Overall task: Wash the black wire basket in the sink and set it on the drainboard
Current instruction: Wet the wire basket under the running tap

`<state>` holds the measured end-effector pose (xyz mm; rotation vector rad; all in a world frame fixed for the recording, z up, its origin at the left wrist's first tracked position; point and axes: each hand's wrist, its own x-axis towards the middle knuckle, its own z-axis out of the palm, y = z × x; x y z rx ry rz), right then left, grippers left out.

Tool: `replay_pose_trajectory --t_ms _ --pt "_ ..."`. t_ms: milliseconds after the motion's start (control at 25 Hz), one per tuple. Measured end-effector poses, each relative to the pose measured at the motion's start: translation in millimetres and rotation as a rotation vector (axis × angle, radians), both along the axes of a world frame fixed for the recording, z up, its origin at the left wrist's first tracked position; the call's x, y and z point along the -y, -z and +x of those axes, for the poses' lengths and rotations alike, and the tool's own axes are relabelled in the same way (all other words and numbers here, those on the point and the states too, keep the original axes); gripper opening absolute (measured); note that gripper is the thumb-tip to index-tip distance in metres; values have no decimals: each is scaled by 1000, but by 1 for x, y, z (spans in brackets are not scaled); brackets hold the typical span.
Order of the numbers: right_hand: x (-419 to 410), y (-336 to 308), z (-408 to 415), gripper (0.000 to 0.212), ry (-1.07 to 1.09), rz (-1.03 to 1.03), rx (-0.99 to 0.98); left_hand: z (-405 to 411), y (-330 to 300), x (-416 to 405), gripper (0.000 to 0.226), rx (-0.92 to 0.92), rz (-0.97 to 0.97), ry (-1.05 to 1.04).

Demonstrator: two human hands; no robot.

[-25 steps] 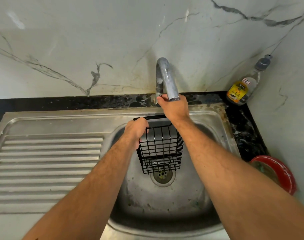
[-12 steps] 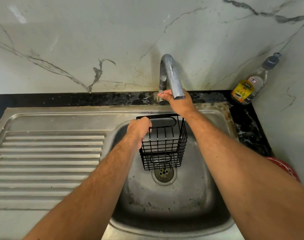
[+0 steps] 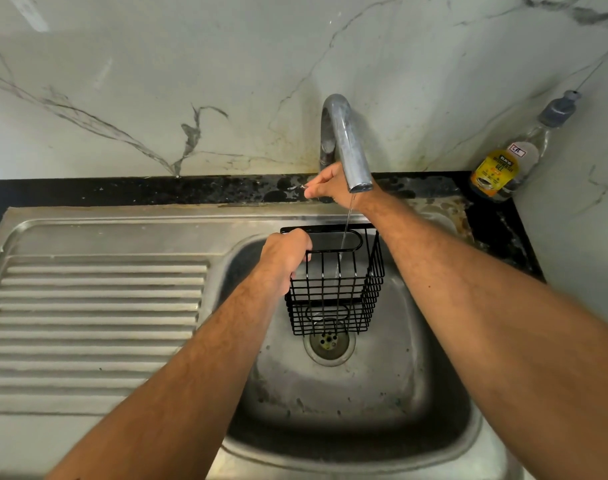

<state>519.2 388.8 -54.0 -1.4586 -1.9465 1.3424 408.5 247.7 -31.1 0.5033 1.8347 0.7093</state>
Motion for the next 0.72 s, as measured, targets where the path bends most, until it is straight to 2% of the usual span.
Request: replay_pose_trajectory --t_ms 280,400,480,560,720 --pt "-16 29 -10 18 -74 92 146 0 2 4 8 11 -13 -4" --pt "-5 1 2 11 -128 79 138 1 0 6 9 17 -4 -10" --pt "8 -23 24 19 -89 62 150 1 -3 7 3 15 1 -3" --pt "27 -34 52 17 8 27 88 1 -6 10 3 10 11 5" --pt "78 -24 85 23 105 -99 -5 7 -14 13 4 1 39 7"
